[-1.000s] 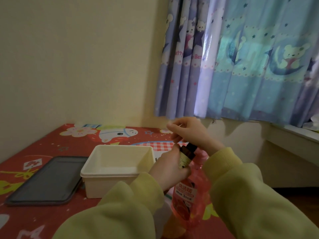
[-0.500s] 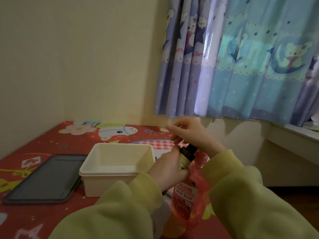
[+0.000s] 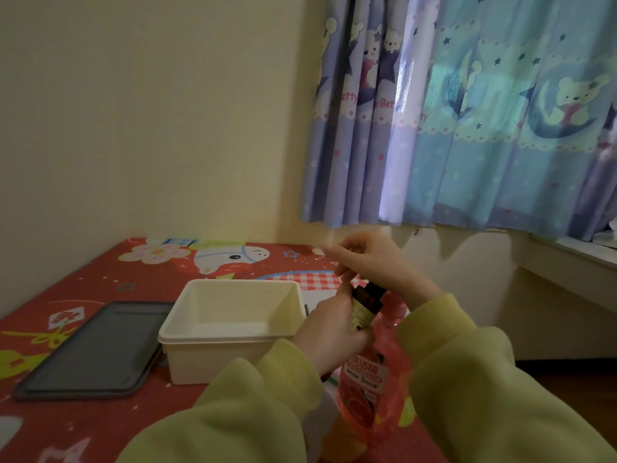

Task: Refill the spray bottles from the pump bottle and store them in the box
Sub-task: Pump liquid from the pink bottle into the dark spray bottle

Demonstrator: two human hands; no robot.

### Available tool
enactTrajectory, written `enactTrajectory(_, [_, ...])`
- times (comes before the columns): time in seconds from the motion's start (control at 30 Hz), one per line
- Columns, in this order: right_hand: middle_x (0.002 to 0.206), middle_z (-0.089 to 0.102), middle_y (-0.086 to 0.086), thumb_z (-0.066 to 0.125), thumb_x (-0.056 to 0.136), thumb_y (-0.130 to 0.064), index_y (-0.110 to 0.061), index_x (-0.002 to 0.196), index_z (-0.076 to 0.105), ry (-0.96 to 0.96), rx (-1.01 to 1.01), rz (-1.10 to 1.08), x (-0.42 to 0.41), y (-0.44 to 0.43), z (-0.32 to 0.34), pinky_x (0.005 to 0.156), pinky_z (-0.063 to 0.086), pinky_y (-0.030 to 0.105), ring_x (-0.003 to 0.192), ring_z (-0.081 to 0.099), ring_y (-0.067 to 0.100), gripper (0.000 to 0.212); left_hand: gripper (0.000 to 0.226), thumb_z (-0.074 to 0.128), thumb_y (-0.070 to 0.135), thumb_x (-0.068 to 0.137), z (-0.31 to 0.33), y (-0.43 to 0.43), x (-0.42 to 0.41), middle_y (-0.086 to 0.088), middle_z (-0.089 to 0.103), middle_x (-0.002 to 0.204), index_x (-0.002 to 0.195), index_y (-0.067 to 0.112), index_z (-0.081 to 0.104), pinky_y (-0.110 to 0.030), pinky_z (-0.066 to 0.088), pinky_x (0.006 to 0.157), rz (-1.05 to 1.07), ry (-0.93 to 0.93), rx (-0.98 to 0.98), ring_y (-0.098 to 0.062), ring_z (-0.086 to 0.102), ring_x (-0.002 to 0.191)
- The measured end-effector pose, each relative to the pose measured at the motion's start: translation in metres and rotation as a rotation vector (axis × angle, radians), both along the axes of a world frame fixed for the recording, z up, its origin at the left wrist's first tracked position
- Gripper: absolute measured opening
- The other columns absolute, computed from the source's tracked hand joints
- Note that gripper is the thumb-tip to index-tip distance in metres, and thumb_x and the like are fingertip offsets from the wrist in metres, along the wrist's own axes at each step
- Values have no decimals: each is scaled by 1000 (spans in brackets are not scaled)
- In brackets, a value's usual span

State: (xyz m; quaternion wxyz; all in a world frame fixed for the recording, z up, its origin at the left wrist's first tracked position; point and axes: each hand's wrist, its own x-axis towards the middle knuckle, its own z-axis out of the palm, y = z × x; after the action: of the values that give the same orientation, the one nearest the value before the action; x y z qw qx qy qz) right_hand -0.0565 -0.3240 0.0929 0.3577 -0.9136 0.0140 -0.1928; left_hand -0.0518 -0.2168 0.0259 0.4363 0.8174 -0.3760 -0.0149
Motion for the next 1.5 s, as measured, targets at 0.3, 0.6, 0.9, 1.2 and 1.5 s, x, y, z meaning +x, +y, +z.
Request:
enactTrajectory(0.3, [75,71,0,60,86,-44,-16,85,67,46,-49,22,0,7,17,72,54,32,74,68,18,29,55,59,19,77,10,6,4,-5,64,87,127,21,34,-39,51,66,13,-107,2,-21,62,74])
enactTrajectory(0.6, [69,71,-3,58,77,-61,-25,74,65,-10,-104,-45,7,-3,-3,79,56,43,72,69,13,37,61,61,18,80,-2,0,2,7,55,75,132,23,29,-33,48,62,11,-71,-3,-17,57,67])
enactTrajectory(0.9, [82,72,2,60,83,-52,-21,82,67,88,-173,4,4,0,5,78,56,34,81,68,17,31,52,59,17,77,6,3,2,-4,63,85,124,20,35,-38,51,65,-2,-60,51,-21,62,74])
enactTrajectory(1.2, [72,72,-3,55,81,-59,-24,81,66,-21,-80,-6,4,0,4,80,57,40,72,70,11,37,32,61,19,80,-2,0,4,0,59,78,105,18,40,-23,39,51,12,-63,-28,-14,55,64])
enactTrajectory(1.5, [72,72,2,55,84,-56,-15,84,66,-9,-20,1,2,1,0,72,56,33,68,70,15,43,30,60,18,80,-2,1,0,3,55,73,101,19,39,-23,37,51,-3,-50,-6,-11,53,61])
